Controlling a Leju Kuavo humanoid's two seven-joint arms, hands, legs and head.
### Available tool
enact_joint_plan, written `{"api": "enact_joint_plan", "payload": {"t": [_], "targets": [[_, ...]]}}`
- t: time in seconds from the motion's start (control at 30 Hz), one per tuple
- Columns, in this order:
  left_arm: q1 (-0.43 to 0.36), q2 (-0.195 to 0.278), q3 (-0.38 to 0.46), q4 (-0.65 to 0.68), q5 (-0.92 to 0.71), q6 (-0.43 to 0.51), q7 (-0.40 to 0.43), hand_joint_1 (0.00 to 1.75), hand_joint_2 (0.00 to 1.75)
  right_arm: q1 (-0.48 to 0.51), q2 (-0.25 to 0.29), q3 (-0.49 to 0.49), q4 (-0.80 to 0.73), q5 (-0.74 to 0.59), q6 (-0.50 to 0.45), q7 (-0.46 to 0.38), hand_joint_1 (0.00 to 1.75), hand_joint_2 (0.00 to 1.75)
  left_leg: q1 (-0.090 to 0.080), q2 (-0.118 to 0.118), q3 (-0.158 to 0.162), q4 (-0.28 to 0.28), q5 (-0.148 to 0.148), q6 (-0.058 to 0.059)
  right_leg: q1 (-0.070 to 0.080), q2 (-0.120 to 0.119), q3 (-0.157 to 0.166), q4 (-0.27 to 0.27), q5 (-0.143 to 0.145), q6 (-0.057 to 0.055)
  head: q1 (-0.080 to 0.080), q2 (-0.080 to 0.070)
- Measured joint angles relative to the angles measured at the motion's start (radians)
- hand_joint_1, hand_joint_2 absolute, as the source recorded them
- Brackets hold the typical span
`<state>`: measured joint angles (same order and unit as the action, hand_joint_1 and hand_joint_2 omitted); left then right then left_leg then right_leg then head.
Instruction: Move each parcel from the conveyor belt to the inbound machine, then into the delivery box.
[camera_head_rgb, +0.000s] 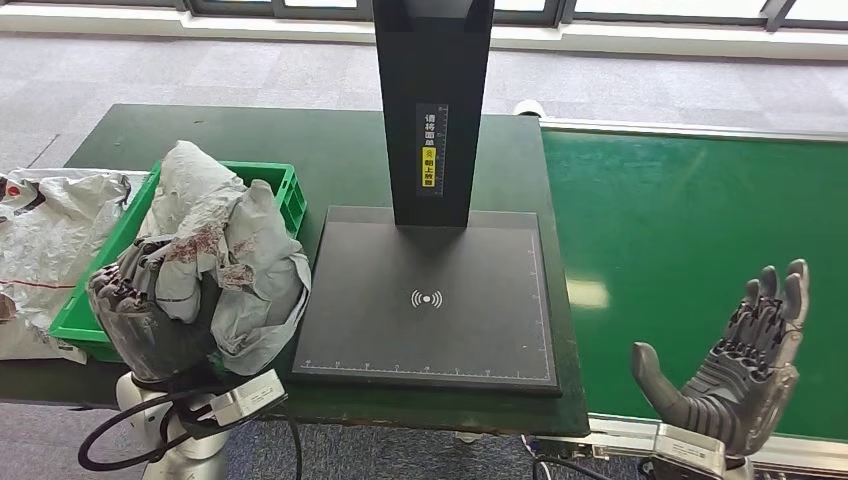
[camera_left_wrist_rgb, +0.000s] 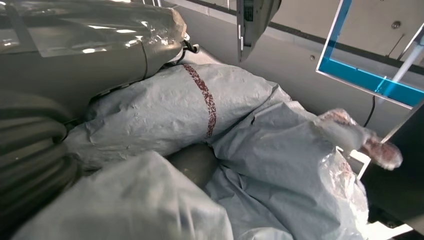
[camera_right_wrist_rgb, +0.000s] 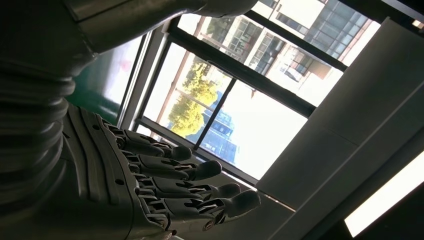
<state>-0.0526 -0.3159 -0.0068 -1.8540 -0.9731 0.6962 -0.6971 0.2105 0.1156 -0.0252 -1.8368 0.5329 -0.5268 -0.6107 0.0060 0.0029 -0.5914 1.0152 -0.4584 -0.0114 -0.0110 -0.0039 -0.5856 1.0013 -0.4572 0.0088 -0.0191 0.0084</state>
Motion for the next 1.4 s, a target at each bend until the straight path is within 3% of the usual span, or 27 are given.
{"api": "enact_joint_plan", "payload": {"t": [0.37,0.63,0.83,0.9,0.97,1.07,1.17,1.4], "targets": [[-0.010,0.000,0.033,-0.035,0.064,0.000,-0.001,1.75,1.75,0.000,0.000,0.005,0.000,0.001,-0.002,0.001,0.00,1.75,0.000,0.000,0.000,0.000,0.000,0.000,0.000,0.000,0.000,0.000,0.000,0.000,0.000,0.000],[-0.059,-0.004,0.126,-0.088,0.149,0.000,0.000,1.75,1.75,-0.023,0.000,0.029,0.010,0.002,-0.002,0.003,0.00,1.75,0.000,0.000,0.000,0.000,0.000,0.000,0.000,-0.001,0.000,0.000,0.000,0.000,0.000,0.000],[-0.126,-0.006,0.220,-0.028,0.206,0.000,0.001,1.75,1.75,-0.056,0.000,0.038,0.023,0.018,0.009,0.018,0.00,1.75,0.000,0.000,0.001,0.000,0.000,0.000,0.000,-0.001,0.001,0.000,0.000,0.000,0.000,0.000],[-0.163,0.007,0.254,0.055,0.206,-0.003,0.048,1.75,1.75,-0.062,0.000,0.038,0.026,0.016,0.005,0.018,0.00,1.75,0.000,-0.002,0.001,0.000,0.001,0.001,0.000,-0.003,0.001,0.000,0.000,0.000,0.000,0.000],[-0.252,0.047,0.315,0.242,0.211,-0.005,0.107,1.75,1.75,-0.074,-0.002,0.039,0.032,0.010,0.002,0.018,0.00,1.75,0.000,-0.005,0.001,0.000,0.003,0.000,0.000,-0.007,0.003,0.000,0.000,0.000,0.000,0.000],[-0.372,0.119,0.479,0.556,0.210,-0.004,0.085,1.75,1.75,-0.091,-0.003,0.041,0.046,0.006,0.001,0.017,0.00,1.75,0.000,0.003,0.003,-0.001,0.003,-0.006,0.002,0.002,0.000,0.002,0.004,-0.006,0.000,0.000],[-0.434,0.167,0.591,0.761,0.184,-0.003,0.091,1.75,1.75,-0.093,-0.004,0.042,0.051,0.015,0.000,0.021,0.00,1.75,0.002,0.008,0.001,0.000,0.005,-0.008,0.004,0.007,-0.003,0.002,0.007,-0.007,0.000,0.000],[-0.500,0.207,0.662,0.984,0.155,0.000,0.147,1.75,1.75,-0.115,-0.004,0.058,0.059,0.037,0.003,0.035,0.00,1.75,0.003,0.001,-0.001,0.000,0.005,-0.007,0.003,0.002,-0.002,0.002,0.005,-0.006,0.000,0.000]]}}
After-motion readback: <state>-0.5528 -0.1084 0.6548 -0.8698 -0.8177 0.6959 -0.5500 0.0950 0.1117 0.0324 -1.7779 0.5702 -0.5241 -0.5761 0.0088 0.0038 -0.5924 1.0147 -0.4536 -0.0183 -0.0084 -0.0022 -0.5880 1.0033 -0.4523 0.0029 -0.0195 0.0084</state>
